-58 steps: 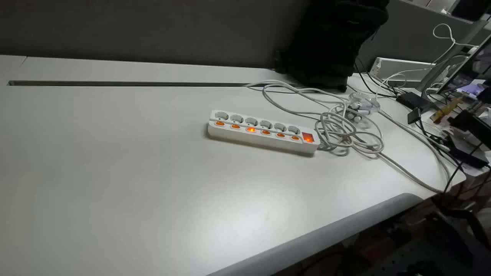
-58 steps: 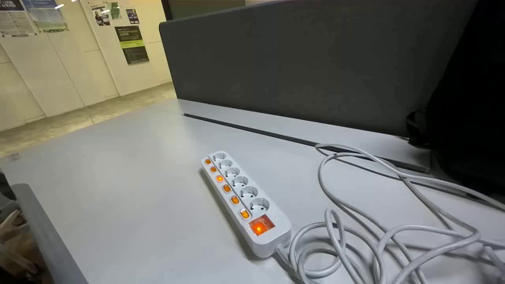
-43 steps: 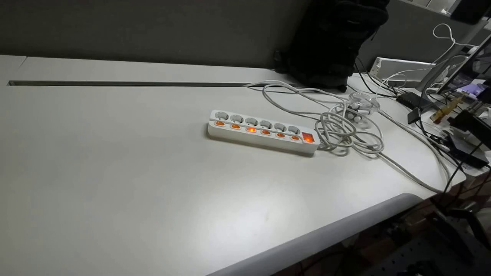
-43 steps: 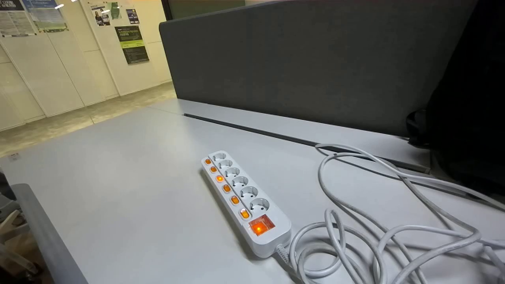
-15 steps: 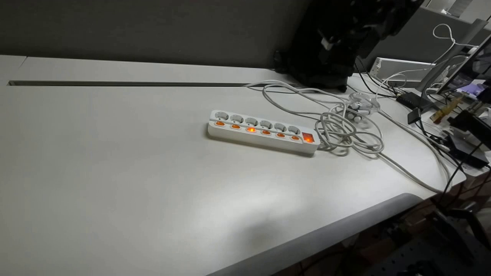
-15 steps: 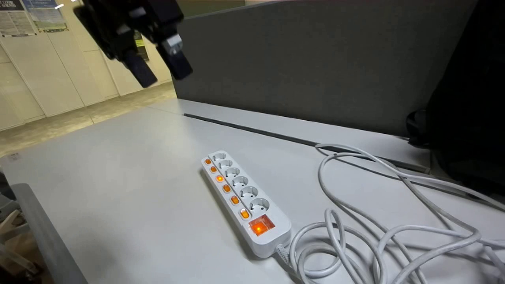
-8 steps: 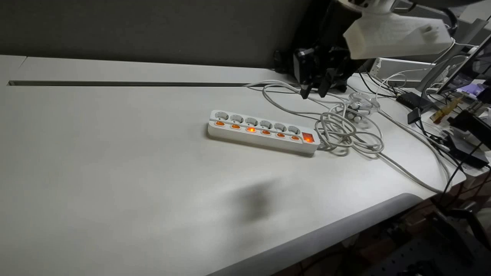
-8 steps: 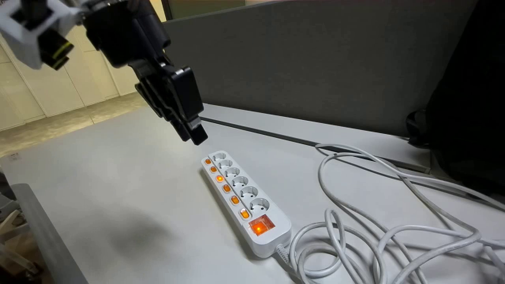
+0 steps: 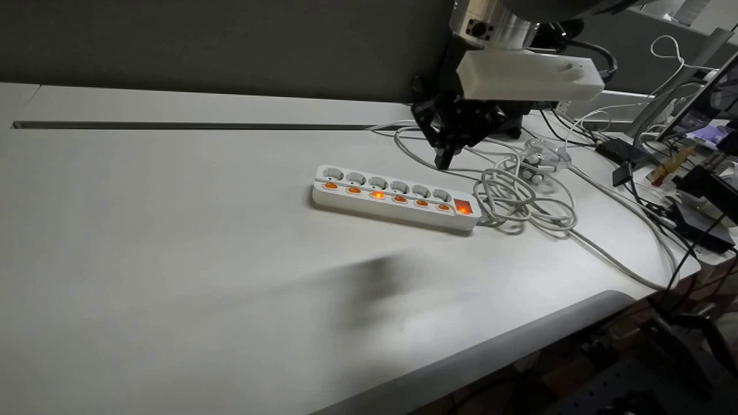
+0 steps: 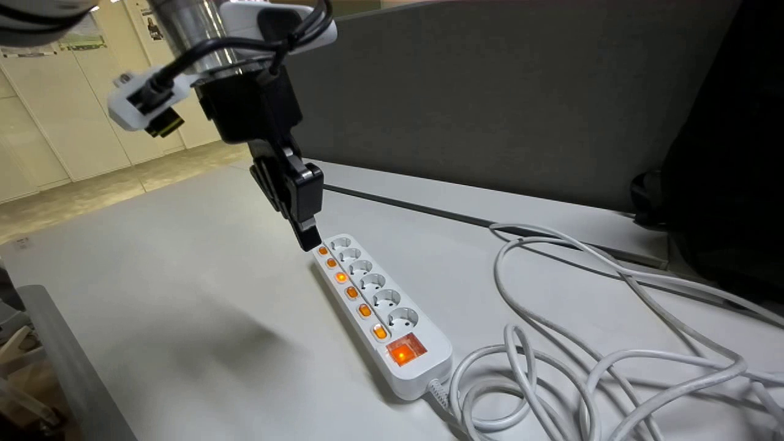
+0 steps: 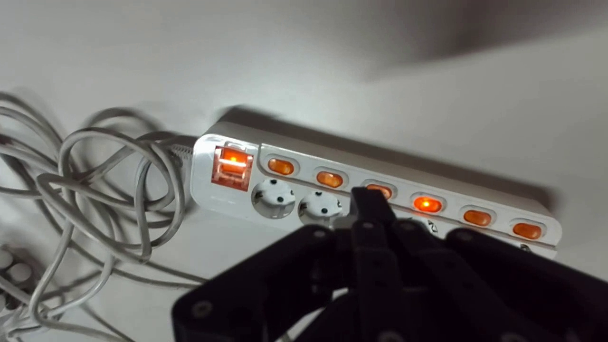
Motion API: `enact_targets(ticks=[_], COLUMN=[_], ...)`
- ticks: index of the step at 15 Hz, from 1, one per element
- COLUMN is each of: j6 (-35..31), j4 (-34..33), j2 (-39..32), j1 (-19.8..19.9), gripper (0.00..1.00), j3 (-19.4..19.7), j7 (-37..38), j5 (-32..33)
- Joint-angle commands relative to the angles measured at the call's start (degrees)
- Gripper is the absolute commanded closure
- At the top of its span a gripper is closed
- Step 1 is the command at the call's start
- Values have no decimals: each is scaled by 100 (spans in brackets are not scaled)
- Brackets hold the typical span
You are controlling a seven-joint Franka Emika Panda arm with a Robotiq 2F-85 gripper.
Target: Press on the switch on the extension cable
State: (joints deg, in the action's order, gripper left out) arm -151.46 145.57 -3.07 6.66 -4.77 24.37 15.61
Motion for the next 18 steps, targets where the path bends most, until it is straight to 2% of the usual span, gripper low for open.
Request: enact_targets(ticks=[1, 8, 10, 18], j6=[76, 173, -56, -692], j4=[-100, -296, -349, -759], j2=[-99, -277, -438, -1275], j1=[-342, -445, -477, -912], gripper=[99, 100, 100, 100], j3=[309, 392, 408, 878], j7=[-49, -61, -246, 5], j5=[-136, -203, -424, -293])
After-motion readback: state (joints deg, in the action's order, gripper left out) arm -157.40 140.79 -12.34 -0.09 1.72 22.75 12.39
